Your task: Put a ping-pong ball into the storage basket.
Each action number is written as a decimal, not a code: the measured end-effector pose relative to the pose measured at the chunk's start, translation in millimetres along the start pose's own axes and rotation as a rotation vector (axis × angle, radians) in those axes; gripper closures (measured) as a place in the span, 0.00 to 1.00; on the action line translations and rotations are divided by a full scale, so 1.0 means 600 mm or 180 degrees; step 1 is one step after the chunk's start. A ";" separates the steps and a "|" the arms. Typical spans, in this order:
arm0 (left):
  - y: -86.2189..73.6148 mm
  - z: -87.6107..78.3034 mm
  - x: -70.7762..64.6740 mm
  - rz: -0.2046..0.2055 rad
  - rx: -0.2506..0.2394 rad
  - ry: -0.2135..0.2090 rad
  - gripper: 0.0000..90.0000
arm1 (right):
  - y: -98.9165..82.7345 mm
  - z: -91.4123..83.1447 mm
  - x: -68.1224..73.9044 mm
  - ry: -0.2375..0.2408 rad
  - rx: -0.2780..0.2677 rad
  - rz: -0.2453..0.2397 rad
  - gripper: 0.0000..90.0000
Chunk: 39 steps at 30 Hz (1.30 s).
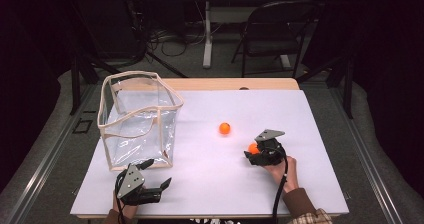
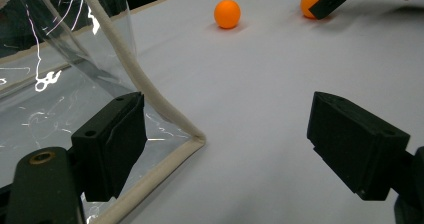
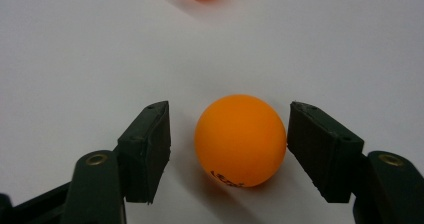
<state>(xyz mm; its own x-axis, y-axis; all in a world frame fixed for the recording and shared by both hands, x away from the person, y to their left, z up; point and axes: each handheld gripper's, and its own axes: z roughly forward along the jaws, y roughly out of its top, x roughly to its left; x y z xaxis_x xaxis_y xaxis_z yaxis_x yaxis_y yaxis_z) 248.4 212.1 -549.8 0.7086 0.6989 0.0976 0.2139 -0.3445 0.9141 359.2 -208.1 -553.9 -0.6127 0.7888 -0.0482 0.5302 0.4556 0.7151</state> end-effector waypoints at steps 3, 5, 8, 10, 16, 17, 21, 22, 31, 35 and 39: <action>0.000 0.001 -0.001 -0.0004 0.0008 -0.0004 0.18 | -0.001 -0.001 0.000 -0.0019 0.0000 0.0023 0.44; 0.000 0.002 0.000 0.0002 0.0014 -0.0009 0.18 | -0.002 -0.001 -0.001 -0.0034 0.0001 0.0039 0.49; 0.000 0.002 0.000 0.0004 0.0016 -0.0015 0.18 | -0.004 -0.001 -0.002 -0.0026 0.0007 0.0031 0.55; 0.000 0.002 -0.001 -0.0006 0.0008 -0.0013 0.18 | -0.004 -0.001 -0.003 -0.0030 0.0006 0.0035 0.56; 0.001 0.002 -0.001 0.0005 0.0004 -0.0014 0.18 | -0.003 -0.005 -0.002 -0.0046 -0.0015 0.0030 0.56; 0.001 0.002 -0.001 0.0012 0.0005 -0.0014 0.18 | -0.002 -0.006 -0.002 -0.0049 -0.0024 0.0023 0.56; 0.001 0.002 -0.001 0.0011 0.0006 -0.0011 0.18 | 0.000 -0.011 -0.002 -0.0053 -0.0087 0.0027 0.56; 0.001 0.002 -0.001 0.0011 0.0007 -0.0014 0.18 | 0.001 -0.014 -0.003 -0.0062 -0.0076 0.0018 0.56; 0.001 0.002 -0.001 0.0020 0.0006 -0.0018 0.18 | 0.007 -0.027 0.000 -0.0059 -0.0145 -0.0004 0.56; 0.001 0.002 -0.001 0.0020 0.0001 -0.0012 0.18 | 0.011 -0.034 0.003 -0.0066 -0.0180 -0.0026 0.56; 0.001 0.002 -0.001 0.0019 -0.0001 -0.0015 0.18 | 0.015 -0.038 0.004 -0.0073 -0.0195 -0.0042 0.56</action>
<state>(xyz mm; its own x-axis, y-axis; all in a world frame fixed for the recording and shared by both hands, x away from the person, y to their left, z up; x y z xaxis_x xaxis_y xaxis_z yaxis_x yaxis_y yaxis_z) 249.3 210.7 -549.7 0.7131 0.6938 0.1010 0.2095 -0.3483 0.9136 348.9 -211.7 -531.7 -0.6056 0.7924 -0.0733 0.4848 0.4404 0.7557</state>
